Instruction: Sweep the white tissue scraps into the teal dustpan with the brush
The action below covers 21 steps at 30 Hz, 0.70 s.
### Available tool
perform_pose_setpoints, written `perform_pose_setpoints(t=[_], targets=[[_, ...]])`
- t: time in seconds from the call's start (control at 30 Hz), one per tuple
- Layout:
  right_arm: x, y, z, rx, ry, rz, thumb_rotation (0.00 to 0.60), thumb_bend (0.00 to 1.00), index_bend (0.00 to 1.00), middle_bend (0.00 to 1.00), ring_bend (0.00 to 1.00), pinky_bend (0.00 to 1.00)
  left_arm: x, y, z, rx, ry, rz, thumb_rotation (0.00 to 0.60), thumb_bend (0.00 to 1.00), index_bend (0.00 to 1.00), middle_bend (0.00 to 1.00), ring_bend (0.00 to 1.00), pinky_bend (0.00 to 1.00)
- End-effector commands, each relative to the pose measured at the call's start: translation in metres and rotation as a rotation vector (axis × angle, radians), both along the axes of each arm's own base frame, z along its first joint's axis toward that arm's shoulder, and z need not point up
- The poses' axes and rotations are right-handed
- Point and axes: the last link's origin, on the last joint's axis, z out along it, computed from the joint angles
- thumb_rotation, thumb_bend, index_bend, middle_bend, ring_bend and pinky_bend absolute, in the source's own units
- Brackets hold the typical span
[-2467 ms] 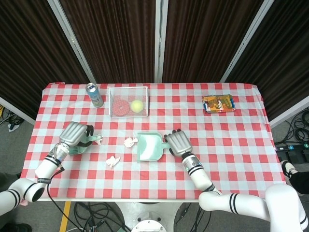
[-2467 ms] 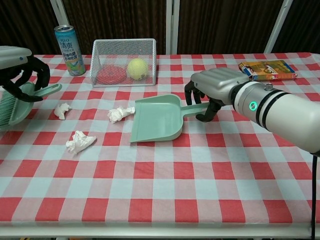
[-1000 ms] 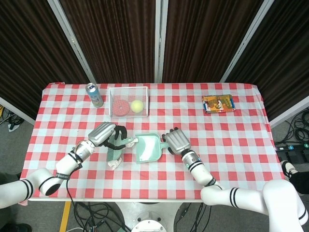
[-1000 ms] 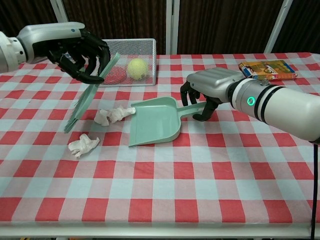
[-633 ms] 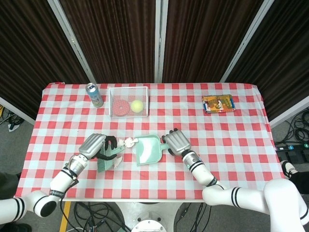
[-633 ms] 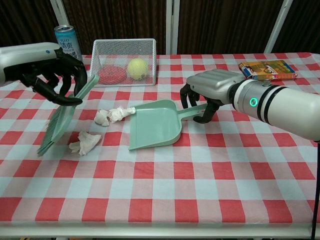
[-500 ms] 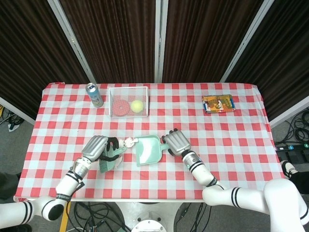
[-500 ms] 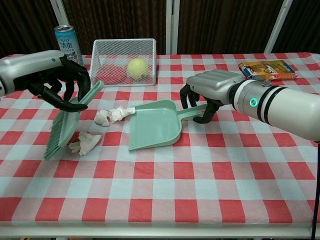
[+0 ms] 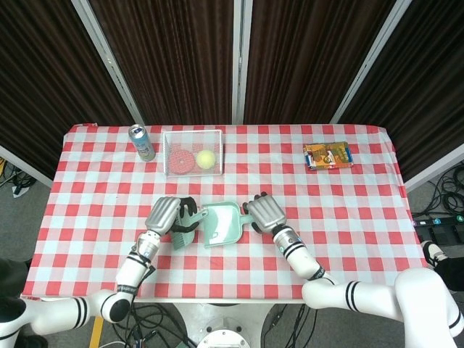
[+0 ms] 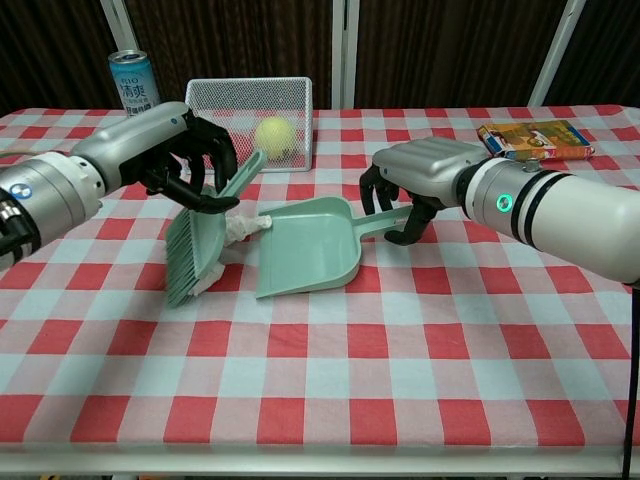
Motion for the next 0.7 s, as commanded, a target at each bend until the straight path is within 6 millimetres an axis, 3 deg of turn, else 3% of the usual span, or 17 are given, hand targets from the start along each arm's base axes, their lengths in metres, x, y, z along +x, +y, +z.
perform_pose_setpoints(t=[0.03,0.43,0.7], targets=[[0.000,0.000,-0.001,0.001,-0.002,-0.005,0.600,0.38,0.63,0.57,0.31,0.25,0.008,0.007,-0.006,0.001,-0.025,-0.007,0.600,0.46,0.58,0.59,0.61,0.86],[0.006,-0.005,-0.008,-0.014,-0.019,-0.030,0.600,0.39,0.64,0.57,0.31,0.25,0.006,0.026,-0.013,-0.033,-0.083,0.017,0.600,0.48,0.58,0.59,0.58,0.84],[0.010,-0.006,-0.016,-0.003,-0.025,-0.036,0.600,0.40,0.64,0.57,0.31,0.24,0.023,0.029,-0.020,-0.128,-0.211,-0.005,0.600,0.48,0.58,0.59,0.58,0.84]])
